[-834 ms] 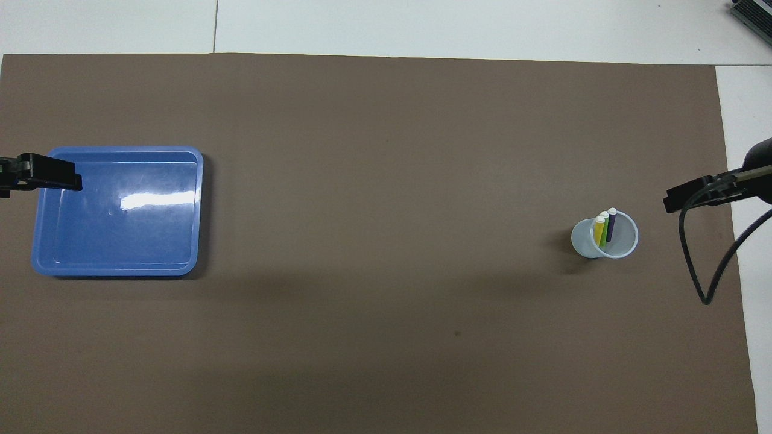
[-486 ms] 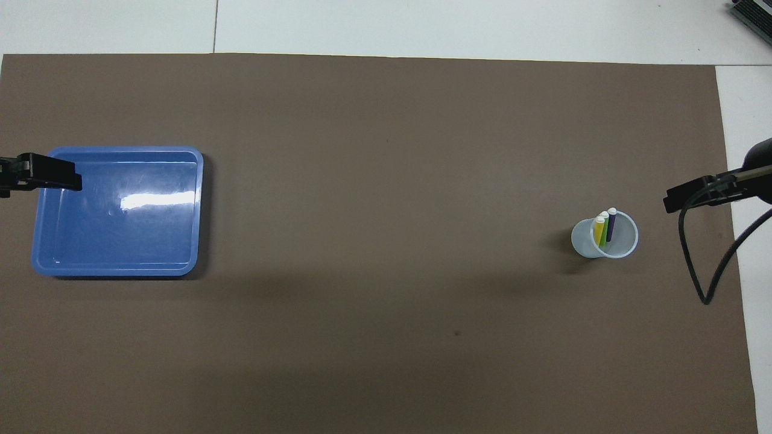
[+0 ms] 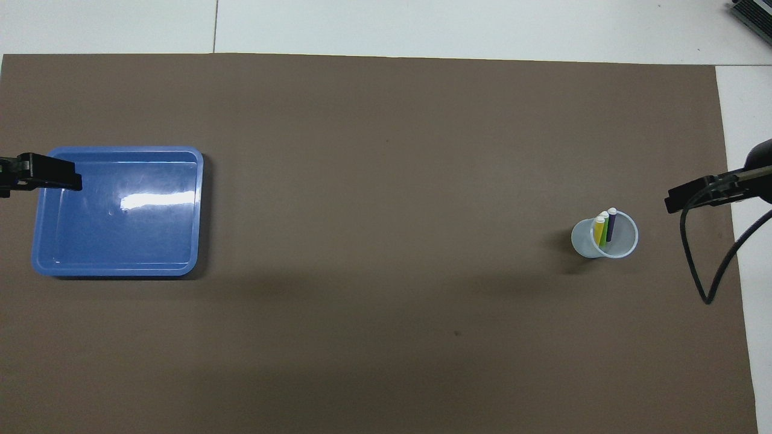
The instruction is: Right arm passes pens to left for tray arrangement
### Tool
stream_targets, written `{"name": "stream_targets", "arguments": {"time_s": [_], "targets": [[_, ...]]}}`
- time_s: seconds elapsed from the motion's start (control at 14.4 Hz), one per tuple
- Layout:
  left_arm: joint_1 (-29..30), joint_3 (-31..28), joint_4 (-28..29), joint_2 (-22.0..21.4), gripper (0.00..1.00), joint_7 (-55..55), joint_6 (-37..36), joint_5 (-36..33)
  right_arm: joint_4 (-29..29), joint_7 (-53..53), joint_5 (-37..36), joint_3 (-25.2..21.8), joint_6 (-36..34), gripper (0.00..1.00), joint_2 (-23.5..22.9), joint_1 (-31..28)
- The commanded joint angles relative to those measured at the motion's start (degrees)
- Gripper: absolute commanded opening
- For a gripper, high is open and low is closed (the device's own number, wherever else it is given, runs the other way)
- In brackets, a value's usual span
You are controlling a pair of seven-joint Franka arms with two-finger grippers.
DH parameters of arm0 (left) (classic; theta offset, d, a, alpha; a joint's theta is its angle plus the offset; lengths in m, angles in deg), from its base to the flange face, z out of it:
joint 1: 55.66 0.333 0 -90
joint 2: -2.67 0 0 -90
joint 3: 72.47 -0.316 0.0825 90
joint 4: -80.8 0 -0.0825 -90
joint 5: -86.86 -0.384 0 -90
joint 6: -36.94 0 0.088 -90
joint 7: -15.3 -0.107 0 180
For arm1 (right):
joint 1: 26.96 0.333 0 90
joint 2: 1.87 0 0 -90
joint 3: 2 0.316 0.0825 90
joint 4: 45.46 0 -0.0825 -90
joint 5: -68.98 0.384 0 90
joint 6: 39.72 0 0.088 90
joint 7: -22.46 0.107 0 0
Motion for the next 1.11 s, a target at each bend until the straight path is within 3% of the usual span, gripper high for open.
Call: {"name": "stream_targets", "arguments": {"time_s": [0.0,0.28,0.49,0.63,1.04], "targets": [[-0.37,-0.68,-0.56,0.19,1.0,-0.58,0.34,0.64,0.92,1.03,1.1,-0.08,0.8,1.0,-0.75,0.01],[-0.29,-0.68,-0.56,0.11,1.0,-0.58,0.34,0.64,0.05,0.68,0.93,1.06,-0.25,1.0,0.56,0.01],[-0.29,-0.68,-0.48,0.02,1.0,-0.58,0.34,0.64,-11.17,1.74,1.19,3.34,10.7,1.0,4.69,0.19],[-0.29,-0.68,-0.48,0.02,1.0,-0.58,0.34,0.64,-16.29,4.35,1.19,3.61,14.33,1.0,5.58,1.93],[-0.37,-0.68,0.05,-0.16,1.0,-0.06,0.34,0.64,-18.5,7.89,1.72,3.61,23.56,1.0,-1.79,2.13]]}}
